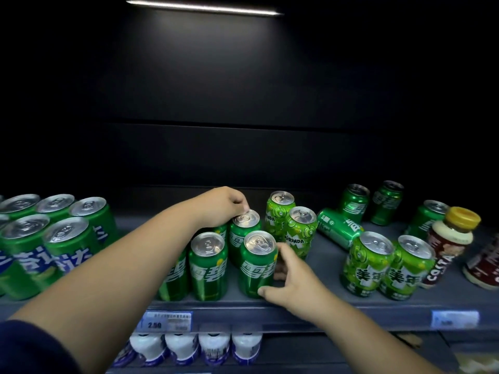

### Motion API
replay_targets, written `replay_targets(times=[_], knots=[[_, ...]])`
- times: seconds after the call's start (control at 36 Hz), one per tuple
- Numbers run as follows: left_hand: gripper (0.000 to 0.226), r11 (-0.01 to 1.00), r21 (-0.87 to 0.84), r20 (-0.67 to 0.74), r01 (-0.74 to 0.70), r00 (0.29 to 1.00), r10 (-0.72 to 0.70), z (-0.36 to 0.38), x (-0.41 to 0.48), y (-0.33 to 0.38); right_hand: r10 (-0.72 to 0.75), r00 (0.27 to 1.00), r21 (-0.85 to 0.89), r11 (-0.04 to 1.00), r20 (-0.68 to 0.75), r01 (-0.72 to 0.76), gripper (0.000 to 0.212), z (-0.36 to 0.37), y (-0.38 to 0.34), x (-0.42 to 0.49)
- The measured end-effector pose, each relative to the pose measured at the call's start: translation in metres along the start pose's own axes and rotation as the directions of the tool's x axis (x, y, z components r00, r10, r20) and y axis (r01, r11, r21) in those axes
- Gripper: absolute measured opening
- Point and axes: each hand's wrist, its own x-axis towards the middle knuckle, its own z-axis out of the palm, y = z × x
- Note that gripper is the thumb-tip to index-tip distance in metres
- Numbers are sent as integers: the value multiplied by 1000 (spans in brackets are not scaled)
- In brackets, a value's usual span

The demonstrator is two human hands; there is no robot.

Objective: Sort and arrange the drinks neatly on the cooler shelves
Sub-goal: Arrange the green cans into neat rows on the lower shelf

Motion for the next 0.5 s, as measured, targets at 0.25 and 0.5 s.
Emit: replay_targets(times=[0.25, 0.5], knots=[[16, 999, -39, 56, -5, 998, 7, -3, -5, 3, -23, 1000, -121, 992, 0, 23, 63, 3, 3, -1], [17, 1000, -2, 65, 0, 998, 0, -4, -5, 5, -35, 998, -144, 989, -46, 28, 67, 13, 4, -2]])
